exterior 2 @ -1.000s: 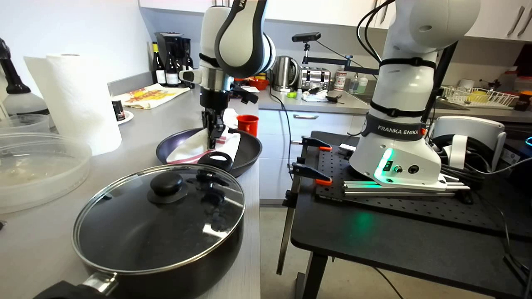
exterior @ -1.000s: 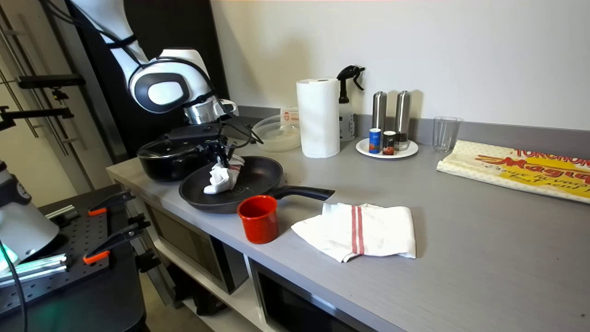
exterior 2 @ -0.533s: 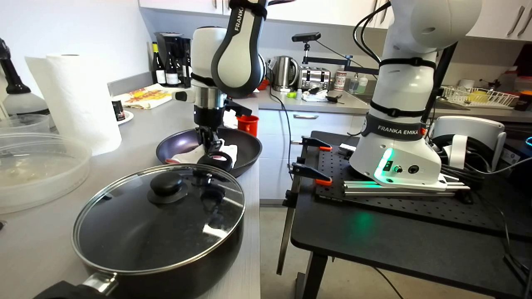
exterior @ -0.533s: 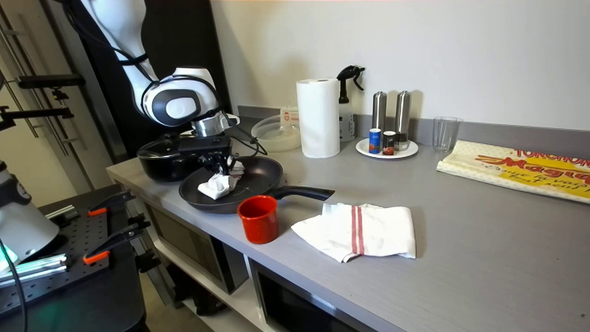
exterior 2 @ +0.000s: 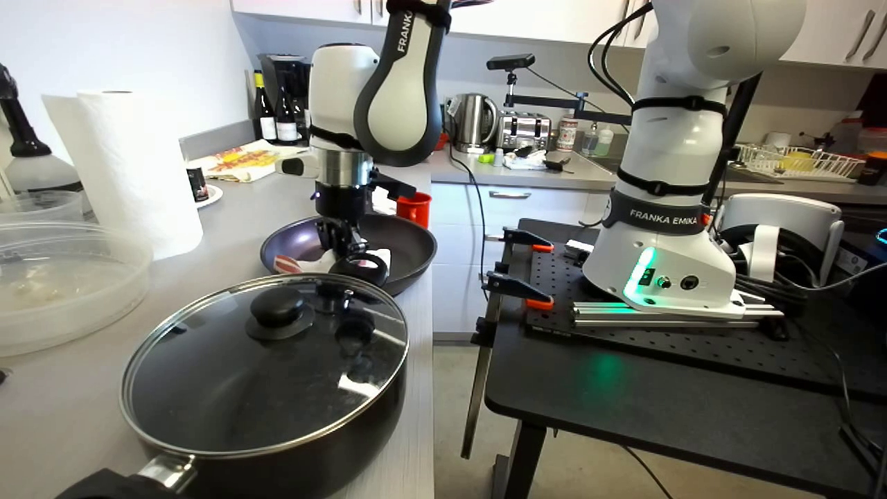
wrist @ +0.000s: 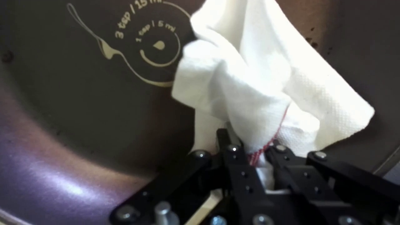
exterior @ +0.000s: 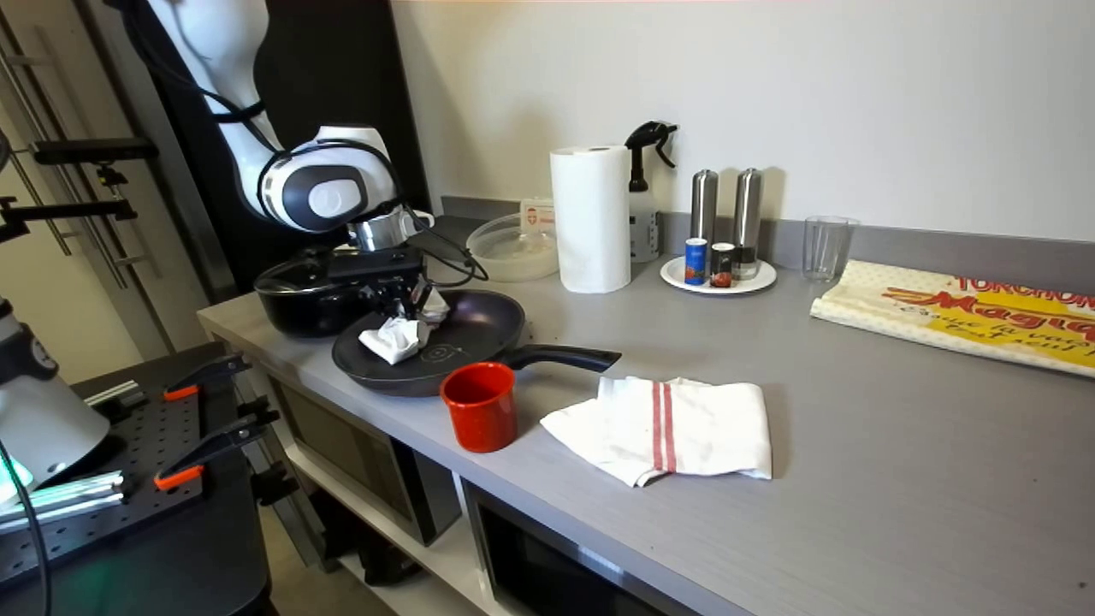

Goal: Use the towel on the left to wipe the black pan

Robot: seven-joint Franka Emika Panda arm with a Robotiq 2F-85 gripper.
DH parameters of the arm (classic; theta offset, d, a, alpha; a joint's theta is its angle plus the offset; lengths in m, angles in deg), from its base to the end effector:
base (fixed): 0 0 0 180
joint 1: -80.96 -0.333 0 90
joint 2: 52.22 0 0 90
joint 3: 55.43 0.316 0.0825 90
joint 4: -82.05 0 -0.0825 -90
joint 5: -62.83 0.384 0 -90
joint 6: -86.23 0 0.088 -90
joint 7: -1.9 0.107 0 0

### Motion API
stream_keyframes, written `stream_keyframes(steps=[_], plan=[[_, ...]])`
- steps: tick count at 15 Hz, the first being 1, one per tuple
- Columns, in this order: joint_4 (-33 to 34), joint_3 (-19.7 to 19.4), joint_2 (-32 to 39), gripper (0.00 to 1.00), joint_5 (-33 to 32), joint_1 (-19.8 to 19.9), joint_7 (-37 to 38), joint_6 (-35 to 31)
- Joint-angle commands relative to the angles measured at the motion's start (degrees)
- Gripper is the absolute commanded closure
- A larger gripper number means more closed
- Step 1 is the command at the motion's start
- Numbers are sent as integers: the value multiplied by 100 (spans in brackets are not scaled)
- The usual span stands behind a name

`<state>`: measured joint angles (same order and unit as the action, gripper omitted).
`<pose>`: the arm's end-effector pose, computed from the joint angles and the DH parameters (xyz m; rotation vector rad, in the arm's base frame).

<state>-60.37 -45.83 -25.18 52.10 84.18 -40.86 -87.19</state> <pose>0.4588 0.0735 0.1179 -2.7212 -1.5256 -0.1440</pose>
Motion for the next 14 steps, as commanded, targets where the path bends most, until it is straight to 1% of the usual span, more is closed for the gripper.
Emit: stream_keyframes(steps=[1, 4, 10, 14], plan=[[140, 19, 235, 96, -172, -15, 223, 36], [359, -64, 335, 96, -100, 148, 343, 43], [898, -130, 547, 96, 57, 803, 754, -2], [1066, -284, 584, 96, 16, 1016, 1061, -147]])
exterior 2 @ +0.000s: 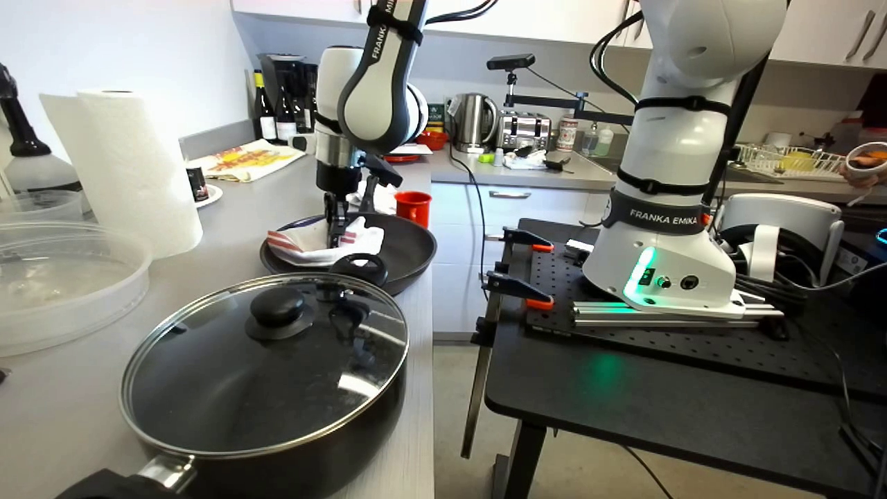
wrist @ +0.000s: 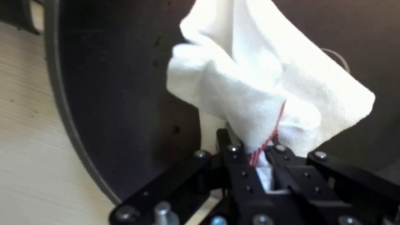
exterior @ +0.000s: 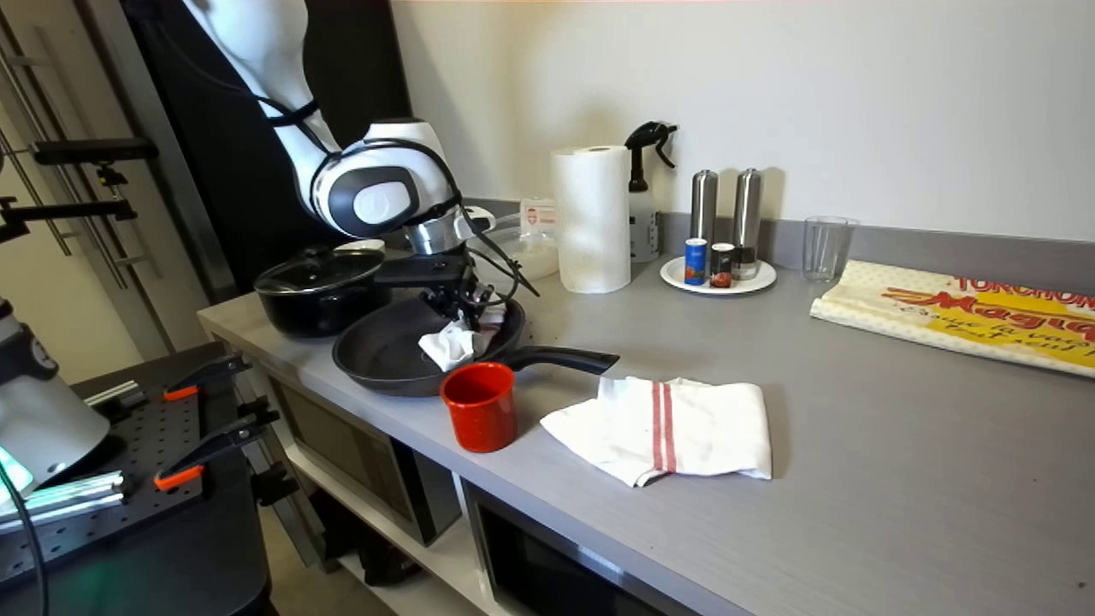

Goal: Use the towel on the left to wipe the black pan

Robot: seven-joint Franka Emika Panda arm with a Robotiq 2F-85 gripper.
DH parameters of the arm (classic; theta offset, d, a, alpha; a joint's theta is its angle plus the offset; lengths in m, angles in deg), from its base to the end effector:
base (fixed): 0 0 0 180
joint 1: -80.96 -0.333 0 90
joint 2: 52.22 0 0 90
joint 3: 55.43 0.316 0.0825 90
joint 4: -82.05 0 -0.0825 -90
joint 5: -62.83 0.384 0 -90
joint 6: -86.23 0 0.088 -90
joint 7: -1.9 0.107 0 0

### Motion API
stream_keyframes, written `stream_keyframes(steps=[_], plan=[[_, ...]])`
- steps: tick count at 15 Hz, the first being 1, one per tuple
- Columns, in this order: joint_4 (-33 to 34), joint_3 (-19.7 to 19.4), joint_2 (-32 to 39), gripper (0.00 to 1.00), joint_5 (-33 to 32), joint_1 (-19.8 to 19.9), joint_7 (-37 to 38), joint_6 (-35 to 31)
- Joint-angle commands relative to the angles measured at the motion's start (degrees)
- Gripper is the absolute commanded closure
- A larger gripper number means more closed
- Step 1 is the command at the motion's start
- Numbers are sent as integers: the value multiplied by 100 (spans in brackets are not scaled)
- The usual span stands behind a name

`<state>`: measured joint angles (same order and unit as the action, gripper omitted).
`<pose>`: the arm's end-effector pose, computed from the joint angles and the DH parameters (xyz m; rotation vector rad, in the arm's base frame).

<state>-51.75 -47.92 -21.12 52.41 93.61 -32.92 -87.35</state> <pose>0.5163 -0.0281 0.1223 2.9316 1.0258 0.2521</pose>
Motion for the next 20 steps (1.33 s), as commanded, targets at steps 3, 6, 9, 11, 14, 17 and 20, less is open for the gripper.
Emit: stream_keyframes(steps=[3, 6, 9, 11, 14, 17, 20], plan=[[155, -104, 192, 96, -113, 21, 404, -260], [13, -86, 204, 96, -263, -186, 424, -371], [-130, -81, 194, 96, -452, -511, 430, -473], [-243, -26, 181, 96, -581, -697, 409, -560], [-527, 19, 72, 96, -782, -953, 385, -687], [-887, -48, -107, 96, -984, -1198, 386, -792], [-1144, -76, -302, 96, -1033, -1285, 434, -770]])
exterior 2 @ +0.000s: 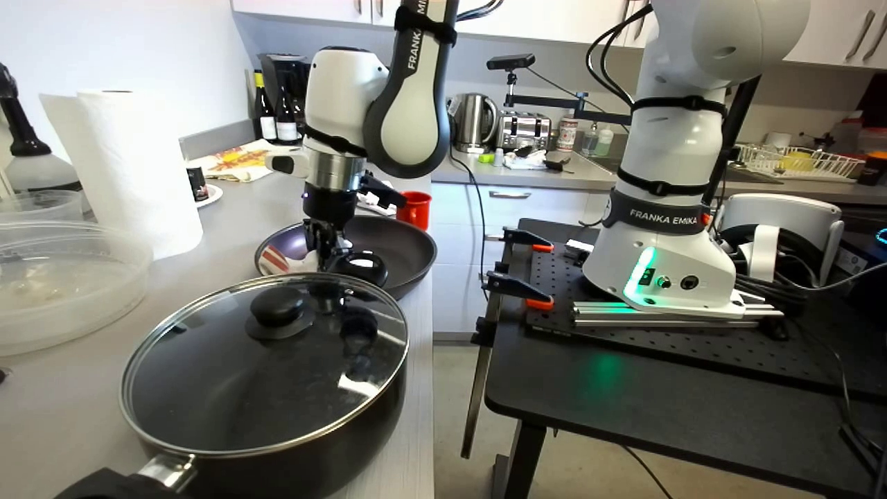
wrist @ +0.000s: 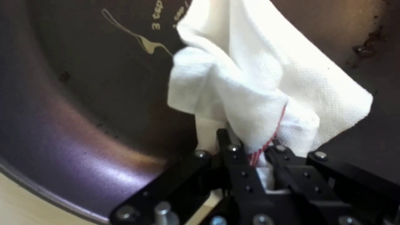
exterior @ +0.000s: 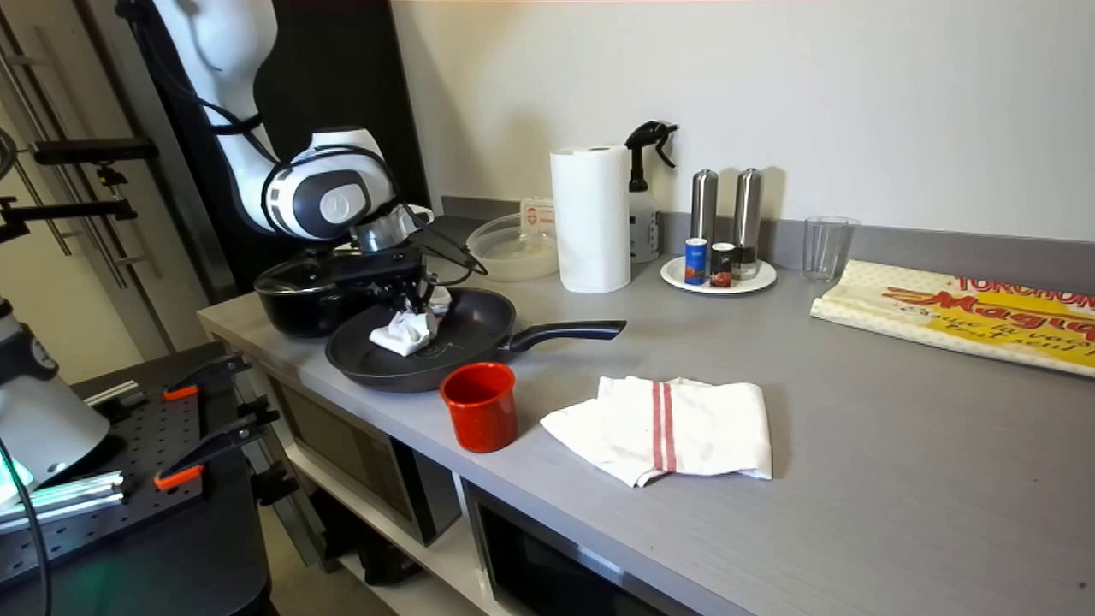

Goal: Use the towel on the left to wipe the black pan

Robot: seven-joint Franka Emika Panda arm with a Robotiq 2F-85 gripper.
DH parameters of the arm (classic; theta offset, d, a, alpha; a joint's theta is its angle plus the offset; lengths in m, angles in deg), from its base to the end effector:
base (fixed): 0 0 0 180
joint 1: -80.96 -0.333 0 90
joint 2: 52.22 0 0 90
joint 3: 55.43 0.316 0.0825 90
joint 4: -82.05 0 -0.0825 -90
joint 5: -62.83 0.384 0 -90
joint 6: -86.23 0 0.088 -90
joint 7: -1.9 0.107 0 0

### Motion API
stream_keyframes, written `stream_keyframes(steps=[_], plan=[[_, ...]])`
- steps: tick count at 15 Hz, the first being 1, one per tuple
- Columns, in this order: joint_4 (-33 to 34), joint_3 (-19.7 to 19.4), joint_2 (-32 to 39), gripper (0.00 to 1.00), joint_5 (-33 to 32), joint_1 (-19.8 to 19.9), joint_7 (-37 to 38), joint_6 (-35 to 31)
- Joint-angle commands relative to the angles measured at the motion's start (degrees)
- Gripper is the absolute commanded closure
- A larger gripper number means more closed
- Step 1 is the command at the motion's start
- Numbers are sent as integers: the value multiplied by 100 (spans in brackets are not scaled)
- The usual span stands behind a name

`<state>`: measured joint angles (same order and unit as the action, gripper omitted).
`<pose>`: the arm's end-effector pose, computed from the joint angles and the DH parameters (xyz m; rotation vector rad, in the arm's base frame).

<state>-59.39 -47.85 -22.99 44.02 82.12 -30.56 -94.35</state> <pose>0.4650 0.0875 0.1160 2.7506 1.4756 0.2951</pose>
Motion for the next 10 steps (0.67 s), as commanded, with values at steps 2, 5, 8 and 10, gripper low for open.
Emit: stream_keyframes(steps=[2, 5, 8, 10], plan=[[-574, -74, -280, 96, -168, -108, 220, -4], [-919, -130, -552, 96, -172, -66, 234, 16], [-1212, -238, -757, 96, -183, -56, 267, 16], [-1370, -339, -869, 96, -190, -98, 274, 35]])
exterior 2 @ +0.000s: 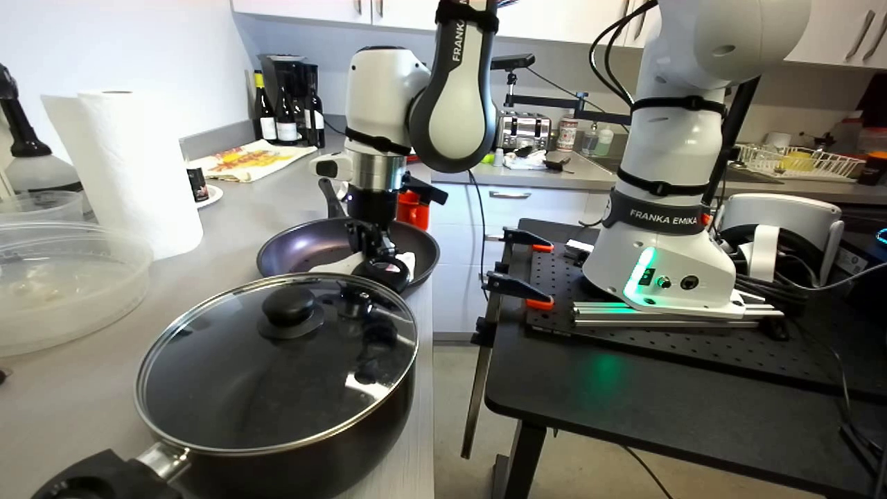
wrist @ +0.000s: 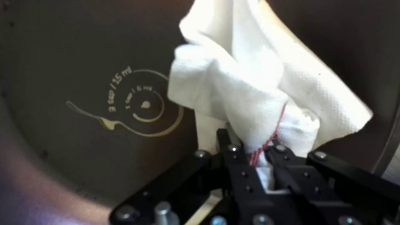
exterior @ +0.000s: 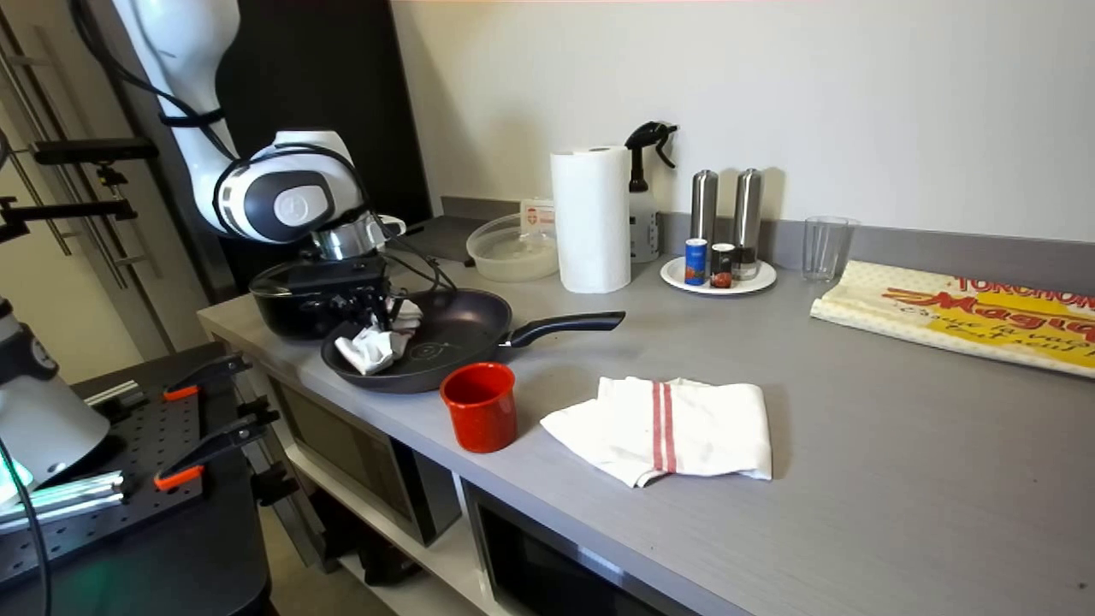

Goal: Use the towel on the left to wipe the black pan

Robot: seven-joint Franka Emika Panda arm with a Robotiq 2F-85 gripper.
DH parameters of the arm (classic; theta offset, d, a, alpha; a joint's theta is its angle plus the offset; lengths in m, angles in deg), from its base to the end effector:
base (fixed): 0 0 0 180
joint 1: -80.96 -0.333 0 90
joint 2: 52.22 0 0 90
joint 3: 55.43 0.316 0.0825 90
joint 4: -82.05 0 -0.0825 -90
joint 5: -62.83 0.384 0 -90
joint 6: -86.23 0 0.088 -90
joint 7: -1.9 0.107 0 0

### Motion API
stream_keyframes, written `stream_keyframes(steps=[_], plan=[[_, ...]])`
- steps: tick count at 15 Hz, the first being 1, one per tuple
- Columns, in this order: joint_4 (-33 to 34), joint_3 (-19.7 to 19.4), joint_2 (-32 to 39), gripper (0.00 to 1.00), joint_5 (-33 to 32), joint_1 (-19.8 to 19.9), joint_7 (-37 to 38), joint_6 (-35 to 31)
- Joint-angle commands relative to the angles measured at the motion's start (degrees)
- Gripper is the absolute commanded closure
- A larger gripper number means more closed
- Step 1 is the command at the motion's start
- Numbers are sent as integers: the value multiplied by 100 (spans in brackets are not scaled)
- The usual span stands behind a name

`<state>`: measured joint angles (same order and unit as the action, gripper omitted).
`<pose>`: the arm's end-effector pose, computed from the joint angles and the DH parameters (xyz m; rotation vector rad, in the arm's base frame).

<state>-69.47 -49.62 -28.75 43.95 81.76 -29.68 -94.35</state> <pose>0.4066 0.0699 0.1184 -2.7826 -1.4450 -0.1696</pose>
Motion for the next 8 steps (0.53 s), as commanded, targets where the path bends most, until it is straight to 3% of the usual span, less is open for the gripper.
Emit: stream_keyframes(steps=[1, 8], plan=[[-398, -179, -319, 96, -181, -61, 178, 64], [-233, 260, -44, 96, -146, 165, 65, 98]])
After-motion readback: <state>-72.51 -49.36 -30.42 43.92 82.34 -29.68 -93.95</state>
